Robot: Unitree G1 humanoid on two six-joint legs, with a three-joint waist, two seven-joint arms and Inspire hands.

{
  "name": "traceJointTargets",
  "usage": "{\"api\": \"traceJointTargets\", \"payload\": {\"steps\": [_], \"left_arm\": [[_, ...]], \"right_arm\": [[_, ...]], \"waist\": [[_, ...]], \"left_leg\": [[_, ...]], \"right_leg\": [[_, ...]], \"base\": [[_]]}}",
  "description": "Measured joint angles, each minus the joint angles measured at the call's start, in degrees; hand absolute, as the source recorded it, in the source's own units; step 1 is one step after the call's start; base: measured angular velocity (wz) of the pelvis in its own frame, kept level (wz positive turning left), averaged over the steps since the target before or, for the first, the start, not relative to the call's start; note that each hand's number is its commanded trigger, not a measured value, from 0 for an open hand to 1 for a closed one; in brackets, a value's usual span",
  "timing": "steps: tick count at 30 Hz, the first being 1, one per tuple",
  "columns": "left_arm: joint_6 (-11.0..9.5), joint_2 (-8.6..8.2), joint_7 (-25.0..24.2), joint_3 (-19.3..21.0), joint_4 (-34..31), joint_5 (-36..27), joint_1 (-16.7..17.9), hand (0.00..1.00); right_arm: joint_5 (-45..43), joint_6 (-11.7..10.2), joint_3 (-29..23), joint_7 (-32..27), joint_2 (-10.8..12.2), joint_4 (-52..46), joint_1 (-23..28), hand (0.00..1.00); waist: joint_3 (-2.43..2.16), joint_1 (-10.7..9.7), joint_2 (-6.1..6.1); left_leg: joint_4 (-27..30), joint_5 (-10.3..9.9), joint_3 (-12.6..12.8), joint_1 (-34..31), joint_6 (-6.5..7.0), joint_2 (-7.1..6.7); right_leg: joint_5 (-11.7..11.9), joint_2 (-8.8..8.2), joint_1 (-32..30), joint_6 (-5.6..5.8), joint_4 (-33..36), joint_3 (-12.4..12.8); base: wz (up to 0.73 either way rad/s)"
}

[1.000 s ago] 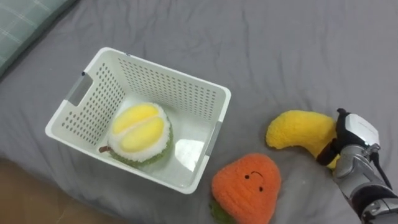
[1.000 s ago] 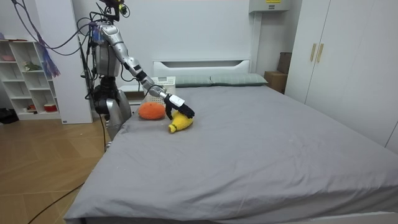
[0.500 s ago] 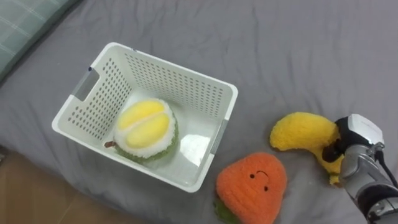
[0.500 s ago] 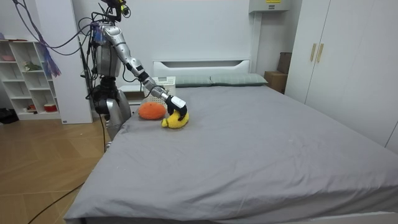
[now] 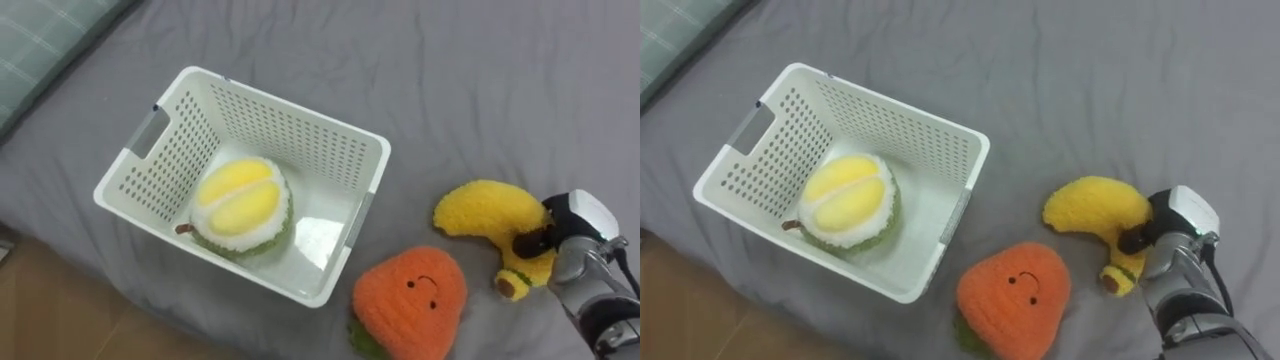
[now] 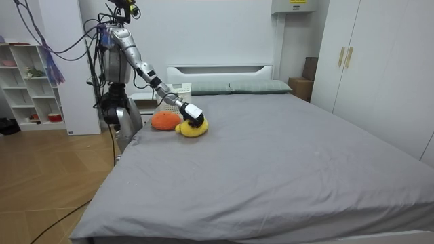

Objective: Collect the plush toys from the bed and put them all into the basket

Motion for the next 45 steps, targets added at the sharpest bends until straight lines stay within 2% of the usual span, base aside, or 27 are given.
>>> {"api": "traceJointTargets", "payload": {"steps": [4, 7, 9, 12, 15, 19, 24, 29, 31, 34, 35, 38, 40, 41, 42, 43, 44, 45], "left_arm": [[-0.2, 0.29, 0.0, 0.4, -0.5, 0.0, 0.5, 0.0], [-1.3, 0.23, 0.4, 2.4, -0.6, 0.2, 0.5, 0.0], [-1.6, 0.22, 1.1, 5.1, -0.8, 0.6, 0.5, 0.0], [-2.4, -0.02, 2.2, 7.0, -2.6, -0.2, 1.3, 0.0], [-2.4, -0.14, 3.4, 7.4, -3.7, -0.9, 1.4, 0.0], [-2.7, -0.95, 3.8, 7.6, -4.5, -1.2, 2.2, 0.0], [-2.7, -2.14, 4.2, 7.7, -4.5, -1.3, 3.7, 0.0], [-2.7, -2.56, 4.2, 7.8, -4.5, -1.1, 4.1, 0.0], [-2.6, -2.83, 4.2, 7.9, -4.5, -0.9, 5.1, 0.0], [-2.6, -3.18, 4.2, 8.1, -4.5, -0.9, 5.9, 0.0], [-2.4, -3.16, 4.2, 8.1, -4.5, -0.9, 6.2, 0.0], [-2.0, -3.11, 4.2, 8.1, -4.5, -0.8, 6.2, 0.0], [-1.9, -3.09, 4.2, 8.1, -4.4, -0.4, 6.3, 0.0], [-1.9, -3.16, 4.2, 8.1, -4.5, 0.4, 6.4, 0.0], [-1.8, -3.17, 4.2, 8.2, -4.4, 1.0, 6.4, 0.0], [-1.6, -3.17, 4.2, 8.2, -4.5, 1.5, 6.4, 0.0], [-1.0, -3.18, 4.2, 8.2, -4.5, 1.9, 6.3, 0.0], [-0.7, -3.22, 4.2, 8.2, -4.5, 2.1, 6.2, 0.0]], "right_arm": [[2.5, -0.1, -0.9, -1.3, 0.0, -8.2, 0.1, 1.0], [3.3, -0.3, -2.3, -2.6, 0.3, -18.2, 1.9, 1.0], [1.7, -0.4, -2.4, -2.8, 0.3, -29.5, 6.2, 1.0], [1.2, -0.5, -2.4, -2.6, 0.6, -42.7, 10.8, 1.0], [1.2, -0.4, -1.8, -1.0, 0.8, -53.0, 13.7, 1.0], [-0.4, -0.4, -1.3, 0.4, 0.8, -61.1, 16.5, 1.0], [-1.2, -0.4, 0.4, 2.4, 1.9, -72.4, 17.2, 1.0], [-2.6, -0.1, 2.7, 4.5, 2.6, -75.3, 17.2, 1.0], [-2.8, 0.1, 4.0, 6.0, 4.0, -75.9, 17.2, 1.0], [-2.8, 0.6, 5.4, 8.5, 6.2, -75.9, 17.2, 1.0], [-2.9, 1.1, 5.9, 9.1, 7.6, -75.9, 17.2, 1.0], [-4.6, 1.5, 8.5, 11.1, 8.3, -75.9, 17.2, 1.0], [-5.5, 1.5, 10.7, 12.2, 8.5, -75.9, 17.2, 0.82], [-6.2, 1.6, 11.8, 12.9, 8.9, -75.9, 17.2, 0.6], [-6.7, 2.2, 12.9, 13.4, 9.5, -75.9, 17.2, 0.47], [-6.9, 2.6, 13.5, 13.5, 9.7, -75.8, 17.2, 0.13], [-7.0, 3.0, 14.3, 14.1, 10.1, -75.7, 17.2, 0.0], [-7.0, 3.5, 14.7, 14.8, 10.9, -75.7, 17.2, 0.0]], "waist": [[-0.12, -1.8, -0.24], [-0.32, -3.2, -0.57], [-0.84, -3.4, -1.23], [-1.25, -3.7, -1.3], [-1.58, -4.1, -1.43], [-2.09, -3.8, -1.25], [-2.09, -4.0, -0.92], [-2.06, -2.7, -0.89], [-2.02, -2.6, -0.86], [-1.94, -1.1, -0.8], [-1.84, -0.7, -0.66], [-1.5, 0.9, -0.33], [-1.29, 1.8, -0.19], [-1.22, 2.0, -0.19], [-1.15, 3.0, -0.22], [-1.15, 3.3, -0.26], [-1.19, 3.6, -0.39], [-1.23, 4.0, -0.44]], "left_leg": [[-0.1, 0.1, 0.9, 0.5, 0.04, 0.08], [-0.4, 0.1, 1.2, 2.4, 0.05, 0.05], [-1.0, 0.1, 2.2, 4.9, 0.04, 0.18], [-2.3, 0.0, 2.3, 7.8, 0.05, 0.2], [-3.2, 0.0, 2.3, 9.2, 0.09, 0.18], [-3.5, 0.1, 2.9, 11.3, 0.12, 0.2], [-4.0, 0.1, 3.5, 13.4, 0.16, 0.26], [-4.2, 0.1, 3.3, 14.1, 0.17, 0.19], [-4.2, 0.1, 3.0, 14.1, 0.17, 0.16], [-4.2, 0.1, 2.6, 14.0, 0.16, 0.09], [-4.2, 0.1, 2.2, 14.0, 0.16, 0.04], [-4.2, 0.1, 1.8, 13.9, 0.15, -0.01], [-4.2, 0.1, 1.5, 13.9, 0.14, -0.02], [-4.2, 0.1, 1.1, 13.7, 0.09, -0.09], [-4.2, 0.1, 1.0, 13.7, 0.04, -0.09], [-4.2, 0.1, 1.0, 13.7, 0.04, -0.08], [-4.2, 0.1, 0.8, 13.6, 0.03, -0.12], [-4.1, 0.1, 0.6, 13.6, 0.01, -0.15]], "right_leg": [[0.0, -0.17, 0.2, 0.0, 0.1, 0.3], [0.0, -0.07, 2.0, 0.03, 0.0, 0.5], [-0.1, -0.06, 4.0, 0.2, -0.2, 0.6], [-0.2, 0.0, 6.4, 0.33, -0.3, 1.1], [-0.3, 0.15, 7.6, 0.44, -0.3, 2.2], [-0.3, 0.15, 9.3, 0.46, -0.3, 2.9], [-0.3, 0.21, 10.7, 0.45, -0.2, 3.7], [-0.3, 0.25, 11.5, 0.45, -0.3, 3.7], [-0.3, 0.26, 11.8, 0.46, -0.4, 3.3], [-0.3, 0.26, 12.1, 0.46, -0.8, 2.8], [-0.3, 0.24, 12.3, 0.46, -1.0, 2.3], [-0.3, 0.31, 12.4, 0.5, -1.1, 2.3], [-0.3, 0.39, 12.5, 0.51, -1.3, 2.3], [-0.3, 0.39, 12.6, 0.52, -1.3, 2.4], [-0.3, 0.44, 12.6, 0.52, -1.4, 2.4], [-0.3, 0.47, 12.6, 0.51, -1.5, 2.4], [-0.3, 0.51, 12.8, 0.51, -1.9, 2.3], [-0.3, 0.53, 12.8, 0.51, -2.0, 2.3]], "base": [[-0.05], [-0.02], [-0.09], [-0.04], [-0.07], [-0.1], [-0.08], [0.02], [0.07], [0.09], [0.11], [0.08], [0.1], [0.12], [0.09], [0.06], [0.06], [0.06]]}}
